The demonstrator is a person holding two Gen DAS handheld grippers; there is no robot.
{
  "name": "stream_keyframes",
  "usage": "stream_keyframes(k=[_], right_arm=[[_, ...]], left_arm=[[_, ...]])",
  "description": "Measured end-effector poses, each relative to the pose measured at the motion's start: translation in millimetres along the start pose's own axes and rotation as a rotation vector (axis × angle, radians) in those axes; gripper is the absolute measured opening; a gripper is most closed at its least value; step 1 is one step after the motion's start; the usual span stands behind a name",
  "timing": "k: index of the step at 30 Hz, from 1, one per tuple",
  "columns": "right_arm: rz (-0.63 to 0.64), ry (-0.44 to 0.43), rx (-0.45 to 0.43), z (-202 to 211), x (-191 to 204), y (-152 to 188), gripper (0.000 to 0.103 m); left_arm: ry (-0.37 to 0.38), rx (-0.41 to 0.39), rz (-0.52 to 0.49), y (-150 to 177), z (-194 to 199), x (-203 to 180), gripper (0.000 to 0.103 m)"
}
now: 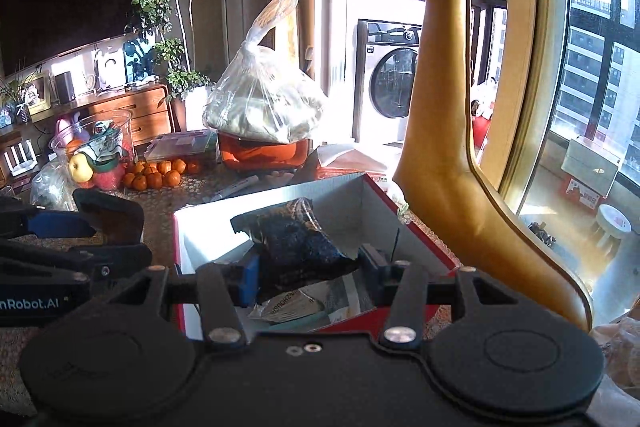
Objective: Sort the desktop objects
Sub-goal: 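Carry white pouch with left tool while right tool carries black packet to box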
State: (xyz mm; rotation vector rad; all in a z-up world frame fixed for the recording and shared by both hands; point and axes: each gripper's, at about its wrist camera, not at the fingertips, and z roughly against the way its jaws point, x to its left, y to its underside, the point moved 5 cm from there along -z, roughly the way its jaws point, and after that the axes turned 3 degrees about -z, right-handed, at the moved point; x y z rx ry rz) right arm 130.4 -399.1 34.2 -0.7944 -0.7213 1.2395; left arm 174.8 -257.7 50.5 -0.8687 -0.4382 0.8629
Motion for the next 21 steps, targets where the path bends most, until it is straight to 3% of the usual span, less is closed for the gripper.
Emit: stream_keyframes(k=[11,21], right_arm=[[0.052,0.010,0.010,-28.4,-23.4,-18.7,0.049],[0.068,-0.009,0.079,-56.7,-35.8,-17.4,0.049]], left_arm=[[0.055,0.052,0.000,-28.9,-36.9,-10.0,0.063],[0.082,0.153,-0.037,-20.2,-77.5,-22.8,0.063]])
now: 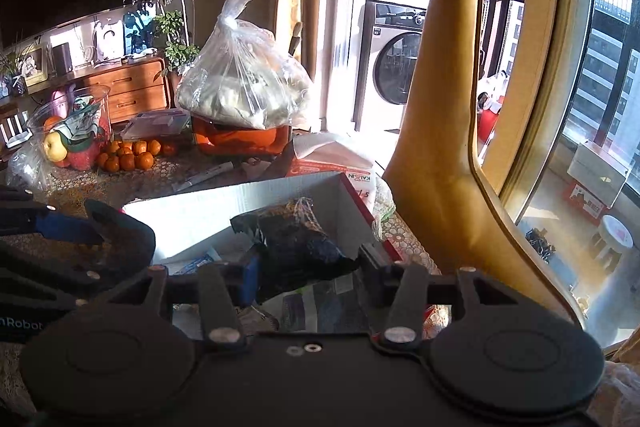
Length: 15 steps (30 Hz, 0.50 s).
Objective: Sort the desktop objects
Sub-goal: 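Carry white pouch with left tool while right tool carries black packet to box, then lower white pouch with left tool while right tool lowers black packet into box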
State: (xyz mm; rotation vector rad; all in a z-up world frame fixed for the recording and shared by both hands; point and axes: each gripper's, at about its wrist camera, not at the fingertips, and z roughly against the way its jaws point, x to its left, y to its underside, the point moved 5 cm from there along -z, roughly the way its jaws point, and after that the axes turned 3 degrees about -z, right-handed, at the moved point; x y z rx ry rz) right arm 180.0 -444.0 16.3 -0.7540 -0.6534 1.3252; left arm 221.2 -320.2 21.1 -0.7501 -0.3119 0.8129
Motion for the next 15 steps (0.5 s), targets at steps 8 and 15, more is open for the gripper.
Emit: stream_keyframes(k=[8,15], right_arm=[[-0.009,0.003,0.040,-20.1,-9.0,-1.9,0.049],[0.003,-0.003,0.068,-38.8,-12.3,-3.7,0.049]], left_arm=[[0.005,0.071,-0.038,5.6,-24.7,-7.4,0.063],[0.010,0.116,-0.068,9.3,-43.3,-13.1,0.063]])
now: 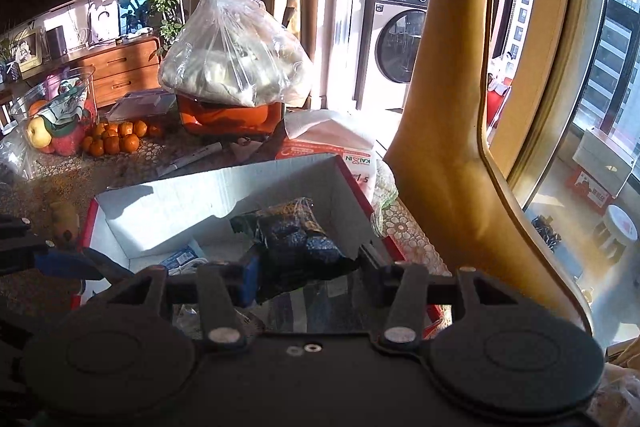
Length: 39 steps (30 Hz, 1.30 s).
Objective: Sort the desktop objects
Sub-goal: 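Lower white pouch with left tool while right tool lowers black packet into box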
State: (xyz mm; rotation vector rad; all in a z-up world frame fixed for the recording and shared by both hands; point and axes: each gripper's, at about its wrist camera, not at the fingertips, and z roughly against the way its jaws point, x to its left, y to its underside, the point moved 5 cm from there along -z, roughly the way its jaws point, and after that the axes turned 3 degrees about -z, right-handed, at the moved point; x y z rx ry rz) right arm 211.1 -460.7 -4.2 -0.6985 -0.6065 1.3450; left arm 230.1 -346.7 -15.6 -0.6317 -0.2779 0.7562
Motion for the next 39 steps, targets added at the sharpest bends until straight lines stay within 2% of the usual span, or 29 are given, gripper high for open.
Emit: stream_keyframes(k=[5,17,26,39], right_arm=[[0.027,-0.022,0.039,-20.8,3.8,-0.6,0.050],[0.063,-0.037,0.130,-68.5,15.5,6.8,0.050],[0.069,-0.057,0.211,-99.6,23.9,12.7,0.050],[-0.010,-0.101,0.320,-115.3,18.0,13.2,0.051]], left_arm=[[-0.003,0.022,-0.021,1.4,-12.6,-5.2,0.063],[-0.006,0.083,0.000,6.7,-46.4,3.1,0.063],[-0.016,0.092,0.013,6.4,-58.9,9.7,0.063],[-0.002,0.128,0.027,11.3,-76.8,14.4,0.063]])
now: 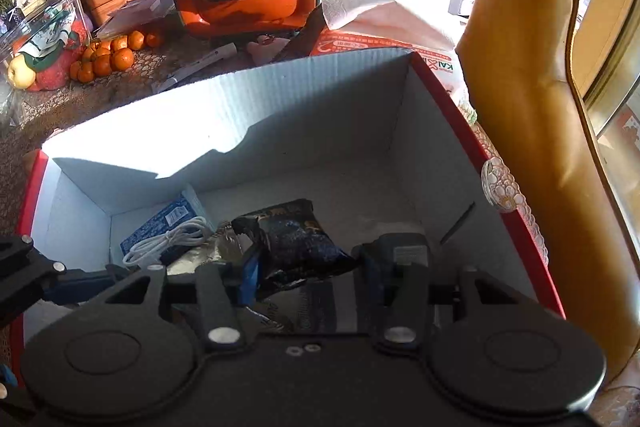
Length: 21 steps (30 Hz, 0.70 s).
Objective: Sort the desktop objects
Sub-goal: 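Lower white pouch with left tool while right tool lowers black packet into box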
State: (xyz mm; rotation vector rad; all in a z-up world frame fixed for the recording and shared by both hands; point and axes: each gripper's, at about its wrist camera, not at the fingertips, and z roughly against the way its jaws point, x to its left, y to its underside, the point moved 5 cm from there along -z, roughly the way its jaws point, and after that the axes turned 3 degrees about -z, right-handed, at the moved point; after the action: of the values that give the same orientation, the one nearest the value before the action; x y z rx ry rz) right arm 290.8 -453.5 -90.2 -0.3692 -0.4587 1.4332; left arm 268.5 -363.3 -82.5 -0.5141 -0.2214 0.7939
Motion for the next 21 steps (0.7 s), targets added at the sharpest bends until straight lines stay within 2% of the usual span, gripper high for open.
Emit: stream_keyframes(k=[5,10,14,21], right_arm=[[-0.021,-0.015,0.002,1.3,-1.6,-2.6,0.054],[-0.032,-0.024,-0.015,5.6,-2.0,-4.0,0.064],[-0.039,-0.027,-0.025,11.0,-2.2,-5.1,0.065],[-0.045,-0.031,-0.033,18.9,-0.6,-3.5,0.066]], left_arm=[[0.006,0.000,0.019,-0.2,-1.3,3.6,0.065],[0.031,-0.006,0.039,-1.3,0.8,3.7,0.070],[0.037,-0.024,0.049,-4.2,5.7,2.7,0.082],[0.034,-0.039,0.078,-2.2,15.3,6.5,0.082]])
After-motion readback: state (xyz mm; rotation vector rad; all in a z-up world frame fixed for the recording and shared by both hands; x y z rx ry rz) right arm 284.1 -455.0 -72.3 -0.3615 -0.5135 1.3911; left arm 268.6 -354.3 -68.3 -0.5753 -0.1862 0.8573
